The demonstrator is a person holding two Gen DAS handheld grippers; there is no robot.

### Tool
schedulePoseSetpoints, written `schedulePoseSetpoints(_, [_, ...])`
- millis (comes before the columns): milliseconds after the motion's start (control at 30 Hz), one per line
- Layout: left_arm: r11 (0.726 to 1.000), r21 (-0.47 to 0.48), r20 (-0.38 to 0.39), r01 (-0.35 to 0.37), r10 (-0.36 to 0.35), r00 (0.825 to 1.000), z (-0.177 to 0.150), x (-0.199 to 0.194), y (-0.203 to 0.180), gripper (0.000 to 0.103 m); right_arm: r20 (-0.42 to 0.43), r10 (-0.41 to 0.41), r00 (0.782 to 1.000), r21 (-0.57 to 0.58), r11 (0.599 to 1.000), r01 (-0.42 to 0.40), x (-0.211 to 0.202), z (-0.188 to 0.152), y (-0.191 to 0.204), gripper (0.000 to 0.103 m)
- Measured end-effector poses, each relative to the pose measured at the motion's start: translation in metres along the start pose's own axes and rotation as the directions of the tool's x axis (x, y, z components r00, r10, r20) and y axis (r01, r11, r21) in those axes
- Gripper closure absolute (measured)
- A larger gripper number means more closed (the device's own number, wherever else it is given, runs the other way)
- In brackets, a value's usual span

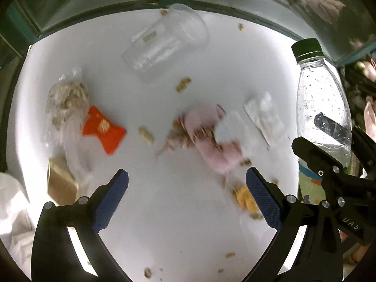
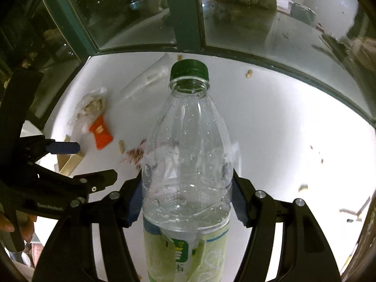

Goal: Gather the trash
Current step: 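Lift the bottle with the right gripper and carry it toward the blue bin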

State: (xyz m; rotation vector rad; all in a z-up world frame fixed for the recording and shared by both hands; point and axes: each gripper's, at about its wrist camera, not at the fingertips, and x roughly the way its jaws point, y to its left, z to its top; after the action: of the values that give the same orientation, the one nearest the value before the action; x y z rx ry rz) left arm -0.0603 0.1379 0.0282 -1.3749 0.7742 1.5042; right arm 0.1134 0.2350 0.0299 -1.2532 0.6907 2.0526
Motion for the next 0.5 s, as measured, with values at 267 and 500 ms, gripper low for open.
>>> schedulePoseSetpoints(267, [0.999, 0.025, -0.025, 0.042, -0.041, 0.999, -0.031, -0.014, -0.020, 0.006, -0.010, -0.013, 1.000, 0.028, 1.000, 0.013, -0.038, -0.052, 0.009, 0.043])
schedulePoseSetpoints(500, [0.993, 0.090, -0.054, 0.077, -0.072, 0.996, -0.070, -0.018, -0.052, 0.006, -0.025, -0.024, 0.999, 0.090, 0.996, 0.026, -0.067, -0.105, 0.006, 0.043])
